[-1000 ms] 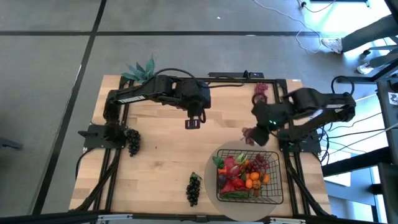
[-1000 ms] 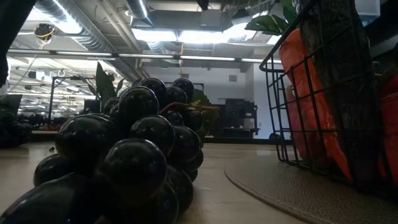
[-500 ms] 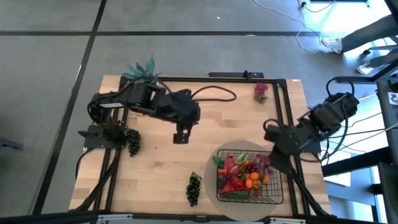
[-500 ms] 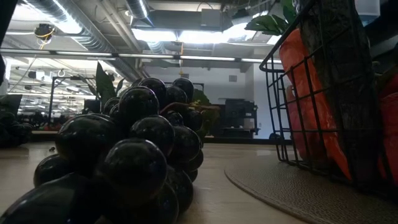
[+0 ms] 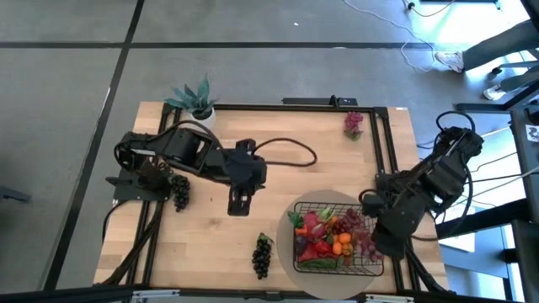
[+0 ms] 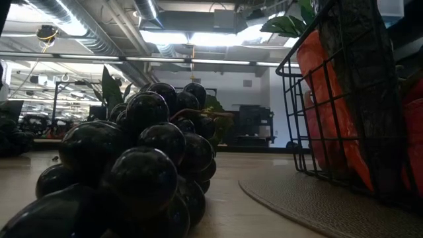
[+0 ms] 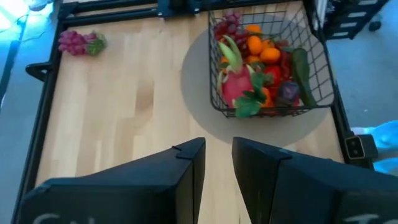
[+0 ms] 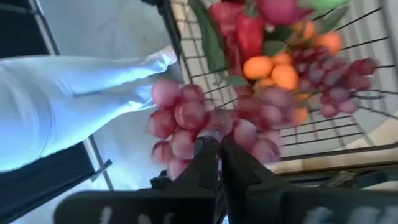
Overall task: Build produce basket
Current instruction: Put the bottom red grapes into the black wire basket
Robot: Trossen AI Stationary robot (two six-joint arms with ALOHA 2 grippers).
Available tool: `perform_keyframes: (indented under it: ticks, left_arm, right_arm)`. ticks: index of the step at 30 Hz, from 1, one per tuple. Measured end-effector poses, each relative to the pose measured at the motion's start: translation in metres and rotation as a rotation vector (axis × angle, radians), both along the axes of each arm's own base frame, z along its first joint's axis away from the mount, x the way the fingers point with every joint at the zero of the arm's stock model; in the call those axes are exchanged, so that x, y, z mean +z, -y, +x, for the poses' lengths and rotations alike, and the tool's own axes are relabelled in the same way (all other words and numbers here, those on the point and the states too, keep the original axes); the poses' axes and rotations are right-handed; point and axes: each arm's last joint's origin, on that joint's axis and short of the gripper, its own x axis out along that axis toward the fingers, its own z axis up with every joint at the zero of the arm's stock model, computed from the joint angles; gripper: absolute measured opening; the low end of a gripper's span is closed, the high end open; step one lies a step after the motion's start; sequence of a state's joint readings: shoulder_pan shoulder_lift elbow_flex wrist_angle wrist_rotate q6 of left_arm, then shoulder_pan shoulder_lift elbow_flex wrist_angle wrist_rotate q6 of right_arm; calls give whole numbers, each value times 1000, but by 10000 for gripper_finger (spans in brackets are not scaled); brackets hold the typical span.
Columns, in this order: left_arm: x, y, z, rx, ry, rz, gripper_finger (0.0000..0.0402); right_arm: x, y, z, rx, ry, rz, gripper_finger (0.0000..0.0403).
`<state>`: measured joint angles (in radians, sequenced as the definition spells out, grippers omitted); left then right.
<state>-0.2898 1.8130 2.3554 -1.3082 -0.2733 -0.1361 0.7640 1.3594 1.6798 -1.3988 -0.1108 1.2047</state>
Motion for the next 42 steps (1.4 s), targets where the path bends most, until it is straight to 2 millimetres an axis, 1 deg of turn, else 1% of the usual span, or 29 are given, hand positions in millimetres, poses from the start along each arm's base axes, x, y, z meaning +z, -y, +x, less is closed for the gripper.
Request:
perform_keyframes:
  ticks: [4,6,13,18,22,24,30,42]
  left_arm:
    - [0,6,-2,-28,-1,9,69]
    - [0,8,-2,-35,-2,10,69]
    - [0,16,-5,-59,-4,12,69]
    - [-1,22,-7,-79,-9,14,69]
    - [-1,26,-9,-91,-10,14,69]
    - [-1,27,-9,-95,-11,14,69]
    - [-1,26,-10,-91,-16,12,69]
    - [-2,26,-10,-90,-20,12,69]
  right_arm:
    - [-11,-10,4,16,-14,50,0]
    - [-20,-13,7,7,-27,58,0]
    - [-67,-20,9,-13,-187,42,0]
    - [-100,-22,10,-9,-246,12,0]
    - [-116,-22,10,-2,-271,15,0]
    - [-120,-24,11,10,-270,40,0]
    - [-117,-29,14,43,-238,111,0]
    - [-118,-28,15,38,-218,88,0]
